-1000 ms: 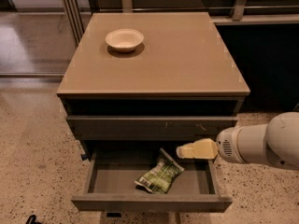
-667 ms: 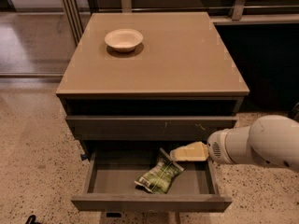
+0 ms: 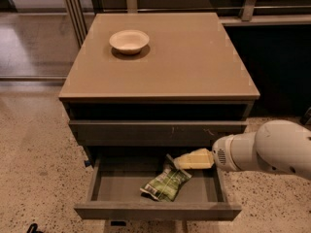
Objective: Pick green jalapeno chip bag from middle drawer and place on counter
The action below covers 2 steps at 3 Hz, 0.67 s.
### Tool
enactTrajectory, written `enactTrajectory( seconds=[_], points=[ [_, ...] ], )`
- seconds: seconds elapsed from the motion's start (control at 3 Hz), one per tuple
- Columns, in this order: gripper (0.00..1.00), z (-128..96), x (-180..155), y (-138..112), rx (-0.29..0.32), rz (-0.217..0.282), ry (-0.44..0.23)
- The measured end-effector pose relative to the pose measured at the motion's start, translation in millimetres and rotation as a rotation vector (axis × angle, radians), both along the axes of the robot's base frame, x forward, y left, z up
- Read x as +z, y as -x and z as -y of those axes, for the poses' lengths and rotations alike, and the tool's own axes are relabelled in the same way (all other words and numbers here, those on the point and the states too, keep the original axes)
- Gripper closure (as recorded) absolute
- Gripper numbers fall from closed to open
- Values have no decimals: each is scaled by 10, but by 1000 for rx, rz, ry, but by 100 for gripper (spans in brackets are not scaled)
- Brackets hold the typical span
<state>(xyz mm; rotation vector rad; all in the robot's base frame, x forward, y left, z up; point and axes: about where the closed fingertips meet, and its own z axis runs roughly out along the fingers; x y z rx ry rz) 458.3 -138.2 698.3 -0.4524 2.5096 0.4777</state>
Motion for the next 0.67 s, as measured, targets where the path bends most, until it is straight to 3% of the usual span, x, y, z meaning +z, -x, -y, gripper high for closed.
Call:
enactTrajectory(
  seconds=[0.67],
  points=[
    [0,-375,-795,-426,-92,-80,-50]
  ],
)
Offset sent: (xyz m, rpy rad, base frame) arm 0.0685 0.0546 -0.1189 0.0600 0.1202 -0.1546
